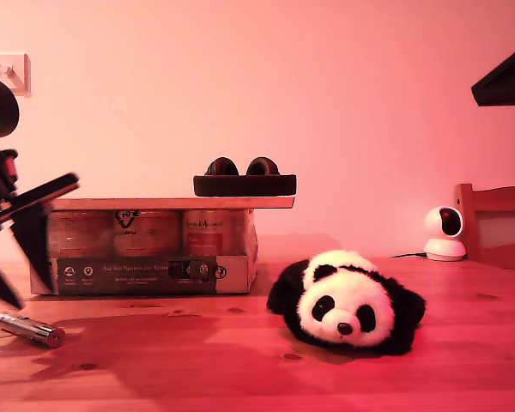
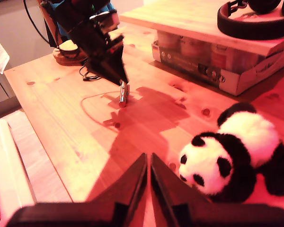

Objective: Slide the laser pointer to the right

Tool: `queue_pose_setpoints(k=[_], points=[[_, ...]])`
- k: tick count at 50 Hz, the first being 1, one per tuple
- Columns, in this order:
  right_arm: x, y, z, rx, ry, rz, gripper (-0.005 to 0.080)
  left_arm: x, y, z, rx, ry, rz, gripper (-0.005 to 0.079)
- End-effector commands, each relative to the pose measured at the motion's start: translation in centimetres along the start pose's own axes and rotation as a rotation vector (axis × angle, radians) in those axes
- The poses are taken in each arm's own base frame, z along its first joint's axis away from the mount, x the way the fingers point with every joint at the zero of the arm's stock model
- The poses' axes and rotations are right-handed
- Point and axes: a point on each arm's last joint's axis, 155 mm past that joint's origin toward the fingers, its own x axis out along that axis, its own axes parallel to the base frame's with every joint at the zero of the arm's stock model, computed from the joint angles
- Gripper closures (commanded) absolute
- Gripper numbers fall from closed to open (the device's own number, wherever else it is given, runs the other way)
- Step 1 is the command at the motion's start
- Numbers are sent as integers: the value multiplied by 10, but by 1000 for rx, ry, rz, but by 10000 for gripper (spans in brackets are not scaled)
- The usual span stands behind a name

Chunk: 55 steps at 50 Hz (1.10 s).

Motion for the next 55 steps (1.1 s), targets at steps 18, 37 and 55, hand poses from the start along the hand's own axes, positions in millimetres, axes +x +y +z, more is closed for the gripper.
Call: queue_pose_setpoints(k=[18,37,55], points=[[1,0,4,-23,-21,3,764,10,10,2,-43,-3,38,477],[1,0,4,-22,-20,3,764,22,11,5,-55,-1,47,494],[1,0,4,-23,-21,3,764,22,13,8,-20,-12,59,548]])
